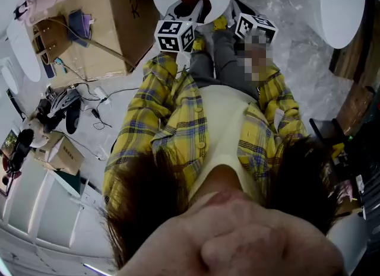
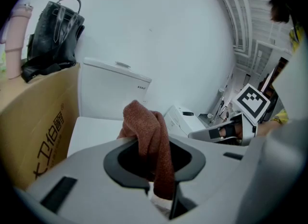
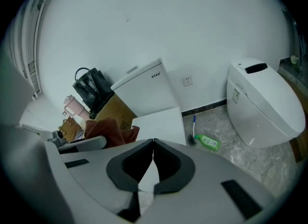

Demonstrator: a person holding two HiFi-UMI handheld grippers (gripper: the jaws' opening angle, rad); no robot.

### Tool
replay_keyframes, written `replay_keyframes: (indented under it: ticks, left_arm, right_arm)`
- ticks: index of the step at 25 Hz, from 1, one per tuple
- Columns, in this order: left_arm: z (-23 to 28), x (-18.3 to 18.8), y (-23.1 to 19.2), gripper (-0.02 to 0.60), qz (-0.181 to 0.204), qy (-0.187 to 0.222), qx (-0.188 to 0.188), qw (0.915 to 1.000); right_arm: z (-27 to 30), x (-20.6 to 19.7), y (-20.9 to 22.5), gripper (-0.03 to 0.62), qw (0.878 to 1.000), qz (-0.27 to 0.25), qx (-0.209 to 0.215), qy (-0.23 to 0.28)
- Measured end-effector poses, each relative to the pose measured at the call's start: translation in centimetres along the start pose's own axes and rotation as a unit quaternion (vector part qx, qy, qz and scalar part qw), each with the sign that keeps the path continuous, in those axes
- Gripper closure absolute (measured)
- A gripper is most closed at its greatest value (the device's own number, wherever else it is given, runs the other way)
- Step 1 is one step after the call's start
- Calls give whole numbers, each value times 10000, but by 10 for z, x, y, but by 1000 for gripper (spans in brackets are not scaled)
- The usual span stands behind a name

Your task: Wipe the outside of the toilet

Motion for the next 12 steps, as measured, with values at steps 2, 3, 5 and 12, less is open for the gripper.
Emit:
replay_keyframes:
  ticks: [2,3,5,12]
  left_arm:
    - [-10,2,-3,483,-14,26,93,10000]
    - [-15,2,-5,483,-31,31,152,9999]
    - [-24,3,-9,483,-77,58,251,9996]
    - [-59,7,-19,483,-225,235,393,9987]
  right_arm:
    - [-6,2,-6,568,10000,-8,24,78]
    - [-9,2,-9,568,9999,-25,26,99]
    - [-15,3,-15,568,9999,-83,30,134]
    - [-33,0,-36,568,9995,-218,55,218]
Point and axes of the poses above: the fingertips, and each gripper's own axes: z forward along the fingers, y to its right, x out of its top, the point moved 5 cm from there along -z, backward along the fingers, and after that the axes turned 14 degrees about -y, right-handed, at the moved point
